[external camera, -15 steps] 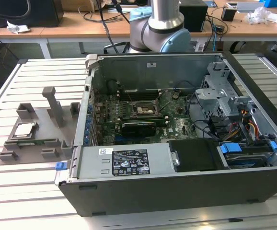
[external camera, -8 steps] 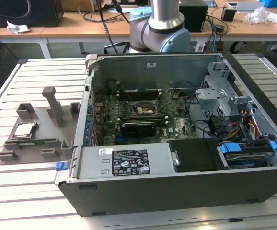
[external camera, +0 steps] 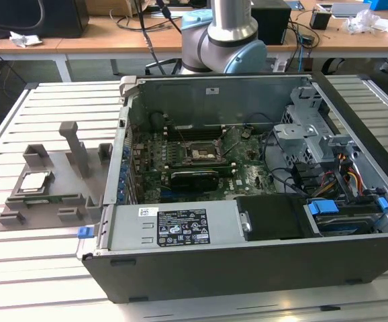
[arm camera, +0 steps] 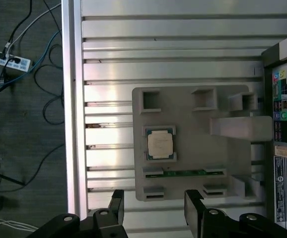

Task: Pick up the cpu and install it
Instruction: 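Pick up the cpu and move it towards the insertion slot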

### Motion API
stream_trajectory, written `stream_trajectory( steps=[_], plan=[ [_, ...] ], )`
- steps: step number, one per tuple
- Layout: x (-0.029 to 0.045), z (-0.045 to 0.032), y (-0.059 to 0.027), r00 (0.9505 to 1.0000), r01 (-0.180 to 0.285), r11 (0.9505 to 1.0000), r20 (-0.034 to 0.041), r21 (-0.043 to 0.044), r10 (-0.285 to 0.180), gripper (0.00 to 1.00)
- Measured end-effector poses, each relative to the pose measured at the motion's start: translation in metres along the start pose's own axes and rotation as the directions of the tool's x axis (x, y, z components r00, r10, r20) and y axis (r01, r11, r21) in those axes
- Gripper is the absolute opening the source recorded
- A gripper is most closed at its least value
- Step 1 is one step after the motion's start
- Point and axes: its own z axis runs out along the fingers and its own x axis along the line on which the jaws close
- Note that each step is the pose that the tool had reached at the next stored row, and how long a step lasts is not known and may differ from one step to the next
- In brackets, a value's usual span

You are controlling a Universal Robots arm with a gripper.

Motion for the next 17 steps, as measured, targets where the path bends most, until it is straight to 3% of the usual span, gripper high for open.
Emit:
stream_trajectory(
  steps=[17],
  plan=[
    [0.0003, 0.0118, 0.0000, 1.0000, 0.000, 1.0000, 0.0000, 0.0000, 0.000, 0.60]
  ],
)
